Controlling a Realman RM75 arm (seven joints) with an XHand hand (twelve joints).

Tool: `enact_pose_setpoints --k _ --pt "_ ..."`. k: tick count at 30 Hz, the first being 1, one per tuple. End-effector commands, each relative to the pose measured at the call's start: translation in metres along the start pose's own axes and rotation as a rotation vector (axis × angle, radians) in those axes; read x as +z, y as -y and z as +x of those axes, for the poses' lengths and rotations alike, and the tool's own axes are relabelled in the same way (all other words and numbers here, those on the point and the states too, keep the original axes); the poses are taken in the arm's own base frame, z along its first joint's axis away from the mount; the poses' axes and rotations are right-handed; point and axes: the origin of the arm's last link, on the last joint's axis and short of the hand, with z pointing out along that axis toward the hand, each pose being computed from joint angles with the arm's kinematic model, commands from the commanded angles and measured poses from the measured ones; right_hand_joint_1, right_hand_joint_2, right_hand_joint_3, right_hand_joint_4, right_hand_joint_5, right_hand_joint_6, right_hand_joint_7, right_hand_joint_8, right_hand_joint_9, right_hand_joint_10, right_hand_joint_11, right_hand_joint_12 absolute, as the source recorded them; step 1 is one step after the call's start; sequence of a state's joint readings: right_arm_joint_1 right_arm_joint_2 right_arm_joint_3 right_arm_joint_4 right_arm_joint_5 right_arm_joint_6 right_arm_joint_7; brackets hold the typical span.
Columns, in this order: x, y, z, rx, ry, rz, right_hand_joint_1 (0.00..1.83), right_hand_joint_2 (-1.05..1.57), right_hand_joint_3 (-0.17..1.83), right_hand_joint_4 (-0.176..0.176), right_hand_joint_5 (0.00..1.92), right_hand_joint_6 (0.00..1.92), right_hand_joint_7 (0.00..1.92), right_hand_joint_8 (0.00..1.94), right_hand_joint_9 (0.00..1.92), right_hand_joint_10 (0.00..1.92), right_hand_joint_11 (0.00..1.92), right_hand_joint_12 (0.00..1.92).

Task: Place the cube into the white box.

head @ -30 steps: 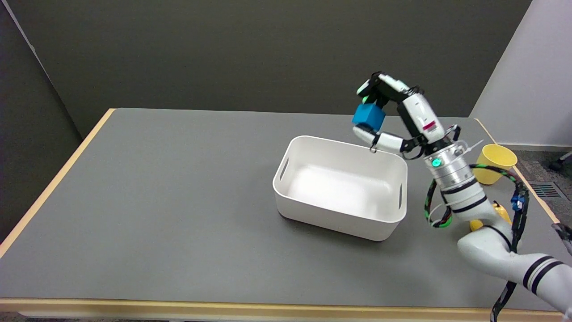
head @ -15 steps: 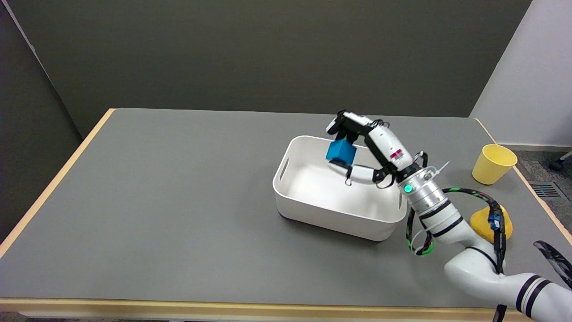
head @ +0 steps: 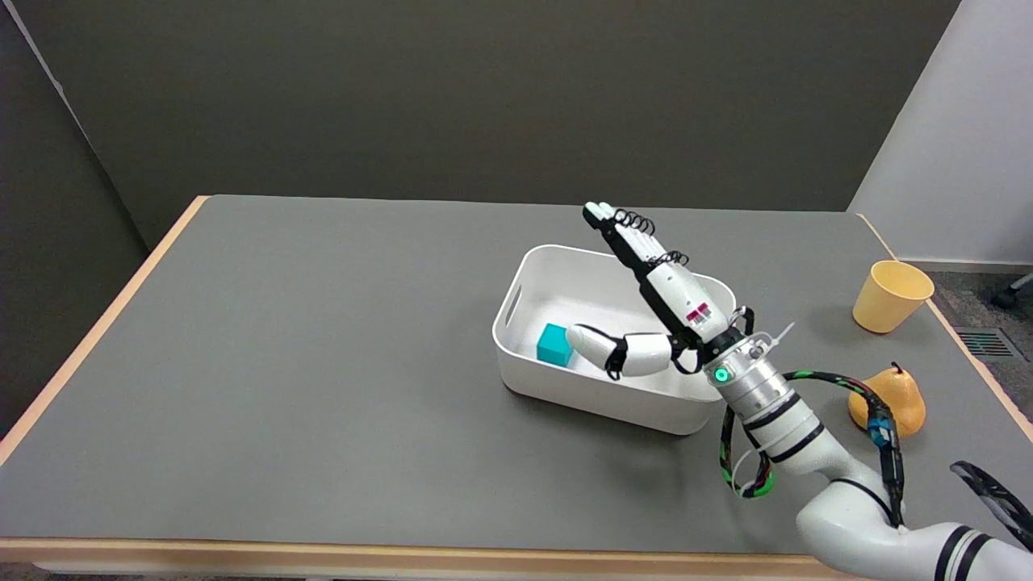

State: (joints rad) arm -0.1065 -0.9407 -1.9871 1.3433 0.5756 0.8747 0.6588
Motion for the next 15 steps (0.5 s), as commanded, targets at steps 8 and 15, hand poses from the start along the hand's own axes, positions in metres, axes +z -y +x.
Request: enact_pose_setpoints --k 8,15 --pt "-0.018 0.061 0.04 0.077 -0.347 0.27 0.5 0.52 0.84 0.021 0.03 0.1 0.0 0.0 0.0 0.0 0.0 0.0" --pt "-0.032 0.069 0.041 0.084 -0.398 0.295 0.44 0.57 0.9 0.018 0.05 0.26 0.0 0.01 0.0 0.0 0.0 0.13"
